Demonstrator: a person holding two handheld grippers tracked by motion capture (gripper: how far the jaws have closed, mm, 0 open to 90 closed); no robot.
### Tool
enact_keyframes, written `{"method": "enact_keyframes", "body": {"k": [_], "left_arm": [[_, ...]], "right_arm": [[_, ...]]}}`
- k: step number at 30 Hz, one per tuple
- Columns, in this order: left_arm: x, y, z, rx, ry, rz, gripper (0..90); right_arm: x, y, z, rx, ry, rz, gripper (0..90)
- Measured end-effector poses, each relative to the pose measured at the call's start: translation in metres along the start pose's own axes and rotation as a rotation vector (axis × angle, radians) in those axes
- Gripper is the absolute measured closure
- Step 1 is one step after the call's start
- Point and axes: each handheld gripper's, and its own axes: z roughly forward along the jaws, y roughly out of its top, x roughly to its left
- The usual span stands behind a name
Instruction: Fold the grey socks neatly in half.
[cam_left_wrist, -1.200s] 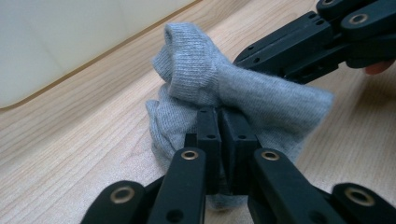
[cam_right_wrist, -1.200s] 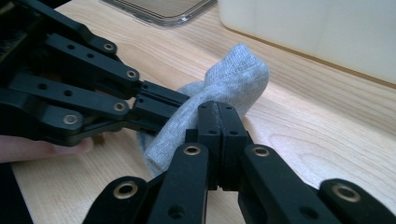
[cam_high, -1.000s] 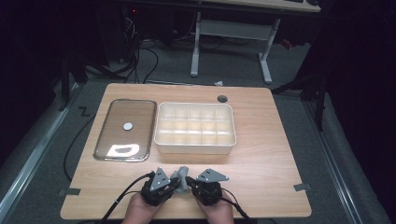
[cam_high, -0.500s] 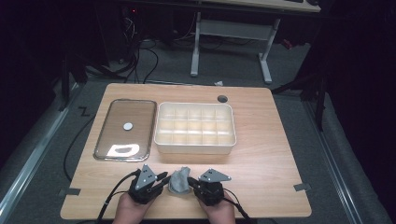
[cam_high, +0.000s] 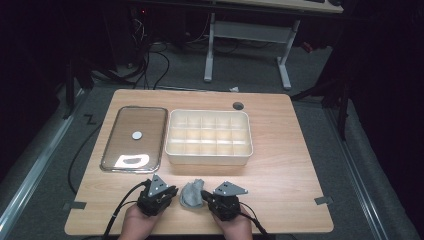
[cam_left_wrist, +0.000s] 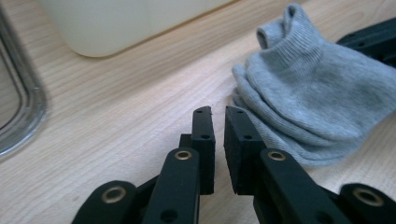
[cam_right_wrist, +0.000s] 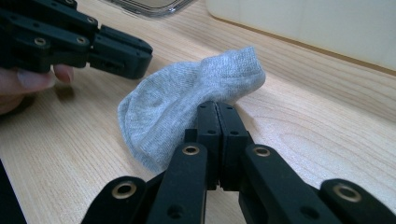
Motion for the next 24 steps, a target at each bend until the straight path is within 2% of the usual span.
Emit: {"method": "enact_keyframes", "body": {"k": [13, 24], "left_arm": [[-0.014, 0.0, 0.004, 0.013, -0.031, 0.038, 81.5], [-0.033, 0.01, 0.014, -0.002, -0.052, 0.062, 82.1]], "right_arm": [[0.001, 0.0, -0.001, -0.005, 0.015, -0.002, 89.9], [0.001, 0.002, -0.004, -0.015, 0.003, -0.004, 89.4]]}}
